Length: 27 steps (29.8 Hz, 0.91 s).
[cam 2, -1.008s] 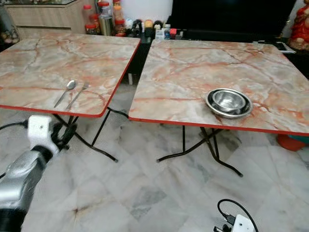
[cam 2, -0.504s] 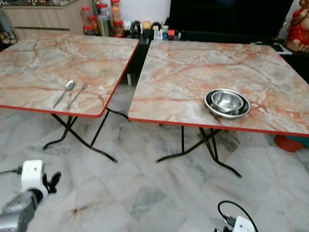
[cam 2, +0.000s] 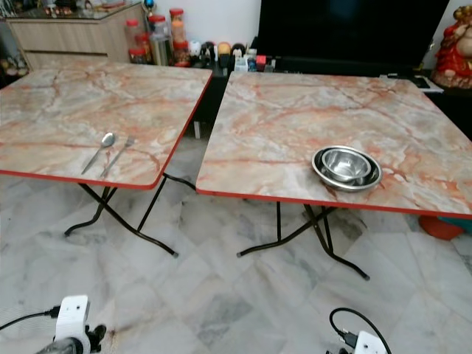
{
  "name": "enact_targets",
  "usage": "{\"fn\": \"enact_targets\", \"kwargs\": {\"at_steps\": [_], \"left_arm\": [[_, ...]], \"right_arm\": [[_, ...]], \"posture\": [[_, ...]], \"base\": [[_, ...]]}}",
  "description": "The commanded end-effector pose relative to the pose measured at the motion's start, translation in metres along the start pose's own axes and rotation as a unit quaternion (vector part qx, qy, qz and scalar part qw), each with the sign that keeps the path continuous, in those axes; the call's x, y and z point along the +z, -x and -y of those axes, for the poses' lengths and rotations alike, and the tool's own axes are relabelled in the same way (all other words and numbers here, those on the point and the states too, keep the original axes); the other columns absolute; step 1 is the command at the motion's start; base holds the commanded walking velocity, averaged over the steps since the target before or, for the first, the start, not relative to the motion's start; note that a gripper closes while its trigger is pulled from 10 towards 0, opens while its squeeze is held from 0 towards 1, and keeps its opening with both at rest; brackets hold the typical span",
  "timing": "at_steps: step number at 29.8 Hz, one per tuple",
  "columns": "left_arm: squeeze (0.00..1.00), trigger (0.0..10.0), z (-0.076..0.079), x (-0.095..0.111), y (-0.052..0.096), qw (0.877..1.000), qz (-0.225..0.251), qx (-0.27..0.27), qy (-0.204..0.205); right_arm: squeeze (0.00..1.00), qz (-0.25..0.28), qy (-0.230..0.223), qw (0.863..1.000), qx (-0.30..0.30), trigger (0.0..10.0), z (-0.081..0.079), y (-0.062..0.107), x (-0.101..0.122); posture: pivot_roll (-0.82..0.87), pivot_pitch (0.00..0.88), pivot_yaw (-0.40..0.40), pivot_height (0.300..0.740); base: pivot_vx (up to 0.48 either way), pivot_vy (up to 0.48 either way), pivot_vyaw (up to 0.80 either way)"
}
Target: Setting the table
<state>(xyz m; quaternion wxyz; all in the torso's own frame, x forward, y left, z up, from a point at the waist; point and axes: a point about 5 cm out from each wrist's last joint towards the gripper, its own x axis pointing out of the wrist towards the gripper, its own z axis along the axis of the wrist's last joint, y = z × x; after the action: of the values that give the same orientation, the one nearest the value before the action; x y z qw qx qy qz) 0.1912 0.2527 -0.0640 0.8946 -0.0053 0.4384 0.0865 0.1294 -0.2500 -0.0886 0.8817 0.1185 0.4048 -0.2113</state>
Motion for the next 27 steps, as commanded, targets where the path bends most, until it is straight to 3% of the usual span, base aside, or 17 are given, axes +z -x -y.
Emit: {"fn": "enact_targets", "kwargs": {"at_steps": [1, 18, 27], "left_arm": [[0.0, 10.0, -0.0007, -0.0027, 0.0003, 1.0, -0.002, 0.003, -0.003], [0.0, 10.0, 0.001, -0.0083, -0.0004, 1.0, -0.016, -0.002, -0.007], [0.0, 10.0, 0.0045, -0.0058, -0.0015, 1.0, -0.02, -0.016, -0.009]], "right_arm": [[0.0, 0.001, -0.002, 1.0, -0.002, 10.0, 0.0017, -0.0003, 0.0016], [0.0, -0.001, -0.003, 1.0, -0.001, 10.0, 0.0011, -0.0008, 0.0024], [0.0, 0.006, -0.013, 1.0, -0.009, 10.0, 0.0004, -0.0015, 0.0048]], "posture": [[0.06, 0.0, -0.023, 0.74], [0.05, 0.0, -0.022, 0.74], [-0.02, 0.0, 0.019, 0.74]], "base": [[0.277, 0.0, 0.0], [0.284, 0.0, 0.0], [0.0, 0.0, 0.0]]}}
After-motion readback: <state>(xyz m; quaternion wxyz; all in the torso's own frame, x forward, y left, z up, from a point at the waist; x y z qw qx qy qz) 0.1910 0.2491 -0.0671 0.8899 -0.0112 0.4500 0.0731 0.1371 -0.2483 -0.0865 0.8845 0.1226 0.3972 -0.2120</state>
